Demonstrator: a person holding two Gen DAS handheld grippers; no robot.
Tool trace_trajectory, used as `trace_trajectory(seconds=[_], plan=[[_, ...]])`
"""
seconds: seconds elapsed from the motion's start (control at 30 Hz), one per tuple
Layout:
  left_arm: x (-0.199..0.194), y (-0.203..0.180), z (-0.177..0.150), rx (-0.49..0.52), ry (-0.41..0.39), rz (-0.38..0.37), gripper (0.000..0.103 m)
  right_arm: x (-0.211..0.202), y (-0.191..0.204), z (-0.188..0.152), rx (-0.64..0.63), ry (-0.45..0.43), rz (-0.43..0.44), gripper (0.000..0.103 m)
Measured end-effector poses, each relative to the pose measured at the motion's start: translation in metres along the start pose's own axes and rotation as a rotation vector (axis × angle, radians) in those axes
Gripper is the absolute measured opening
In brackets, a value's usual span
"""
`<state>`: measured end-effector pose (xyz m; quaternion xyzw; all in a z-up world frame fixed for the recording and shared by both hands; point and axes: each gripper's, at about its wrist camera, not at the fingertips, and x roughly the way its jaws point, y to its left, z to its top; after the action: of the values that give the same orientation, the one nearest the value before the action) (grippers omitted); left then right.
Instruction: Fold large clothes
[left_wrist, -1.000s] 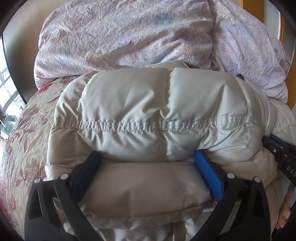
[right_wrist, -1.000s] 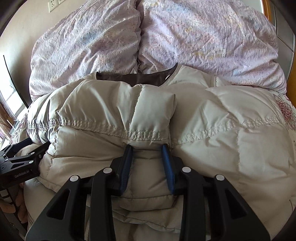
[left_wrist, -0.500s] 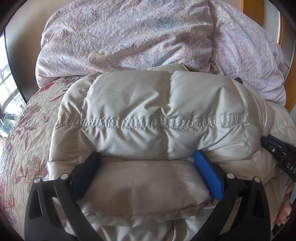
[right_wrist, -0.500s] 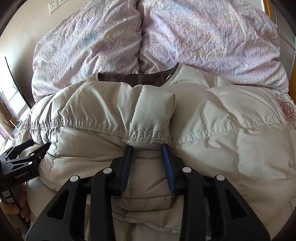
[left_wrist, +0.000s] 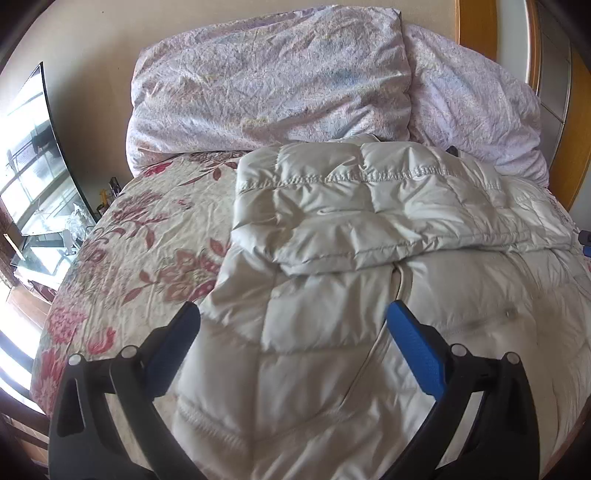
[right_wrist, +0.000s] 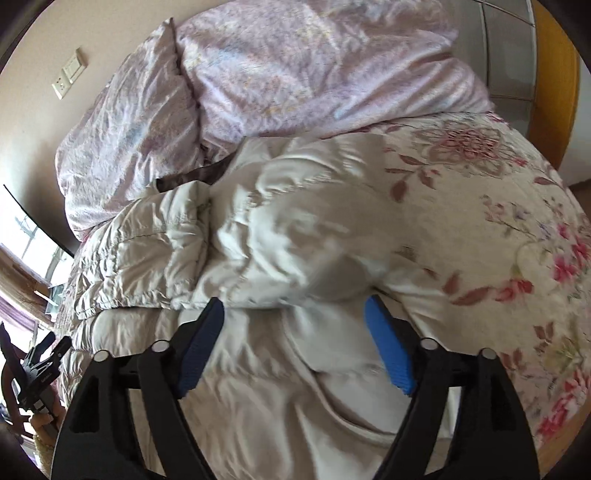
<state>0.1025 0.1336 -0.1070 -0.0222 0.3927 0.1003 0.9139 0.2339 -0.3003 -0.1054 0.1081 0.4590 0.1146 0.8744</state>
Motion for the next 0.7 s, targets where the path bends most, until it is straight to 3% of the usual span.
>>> trace_trajectory(seconds=[0.13, 0.23, 0.33, 0.5, 0.7], plan=[[-0.033, 0.053, -0.023, -0.081, 0.011, -0.118, 0.101, -0.031, -0.055, -0.022, 0.065, 0.009, -0.018, 0.084], [-0.043, 0.083, -0.033, -0.135, 0.038, -0.201, 0.101, -0.038, -0.091, -0.039, 0.14, 0.052, 0.023, 0.084], [-0.046, 0.091, -0.043, -0.115, 0.068, -0.233, 0.101, -0.036, -0.114, -0.054, 0.207, 0.1, 0.074, 0.084], [-0.034, 0.087, -0.064, -0.098, 0.174, -0.283, 0.098, -0.032, -0.126, -0.077, 0.249, 0.162, 0.207, 0.084], [-0.022, 0.096, -0.083, -0.176, 0.244, -0.347, 0.088, -0.029, -0.125, -0.094, 0.24, 0.197, 0.259, 0.083]])
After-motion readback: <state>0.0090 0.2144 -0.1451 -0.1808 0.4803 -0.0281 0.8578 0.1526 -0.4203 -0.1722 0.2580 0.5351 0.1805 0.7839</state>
